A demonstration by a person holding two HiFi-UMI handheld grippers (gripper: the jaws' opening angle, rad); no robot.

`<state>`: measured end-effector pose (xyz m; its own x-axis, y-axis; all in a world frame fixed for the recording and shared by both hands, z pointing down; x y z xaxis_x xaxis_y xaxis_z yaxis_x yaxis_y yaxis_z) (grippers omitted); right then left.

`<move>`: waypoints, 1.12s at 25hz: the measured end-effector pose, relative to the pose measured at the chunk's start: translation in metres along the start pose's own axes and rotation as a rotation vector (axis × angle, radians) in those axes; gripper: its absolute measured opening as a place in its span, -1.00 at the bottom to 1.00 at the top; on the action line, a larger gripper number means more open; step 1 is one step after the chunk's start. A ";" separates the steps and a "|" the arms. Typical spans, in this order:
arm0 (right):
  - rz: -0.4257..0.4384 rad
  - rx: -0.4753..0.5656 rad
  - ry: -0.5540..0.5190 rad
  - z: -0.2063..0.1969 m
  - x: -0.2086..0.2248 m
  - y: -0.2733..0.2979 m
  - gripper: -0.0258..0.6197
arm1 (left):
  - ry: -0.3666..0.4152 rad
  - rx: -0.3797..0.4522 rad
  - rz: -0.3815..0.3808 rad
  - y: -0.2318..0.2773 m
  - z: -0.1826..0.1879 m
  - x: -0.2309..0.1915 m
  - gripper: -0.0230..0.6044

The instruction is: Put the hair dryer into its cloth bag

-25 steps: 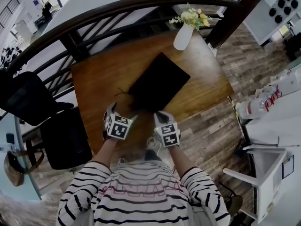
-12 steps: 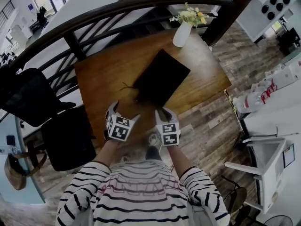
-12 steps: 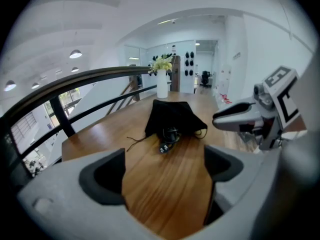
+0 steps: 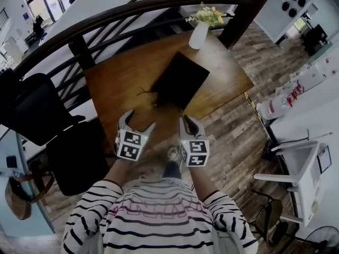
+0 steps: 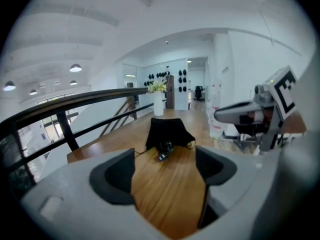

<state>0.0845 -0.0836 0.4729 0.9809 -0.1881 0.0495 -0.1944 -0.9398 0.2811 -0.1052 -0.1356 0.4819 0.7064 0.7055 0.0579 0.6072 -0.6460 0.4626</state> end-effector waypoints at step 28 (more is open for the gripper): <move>-0.017 0.085 0.011 -0.011 -0.103 -0.126 -0.92 | 0.033 0.168 -0.061 -0.147 -0.039 0.034 -0.88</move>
<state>0.0078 0.0570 0.4430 0.9840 -0.1693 0.0562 -0.1772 -0.9637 0.1997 -0.1850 -0.0055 0.4504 0.6554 0.7525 0.0646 0.7029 -0.6391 0.3121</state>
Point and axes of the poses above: the fingertips, and each gripper's own axes: y forward along the fingers, x to its right, z out of its top, the point moved 7 cm from there along -y, backward along the fingers, and after that the axes turned 3 degrees about x, right-handed, at the moved point
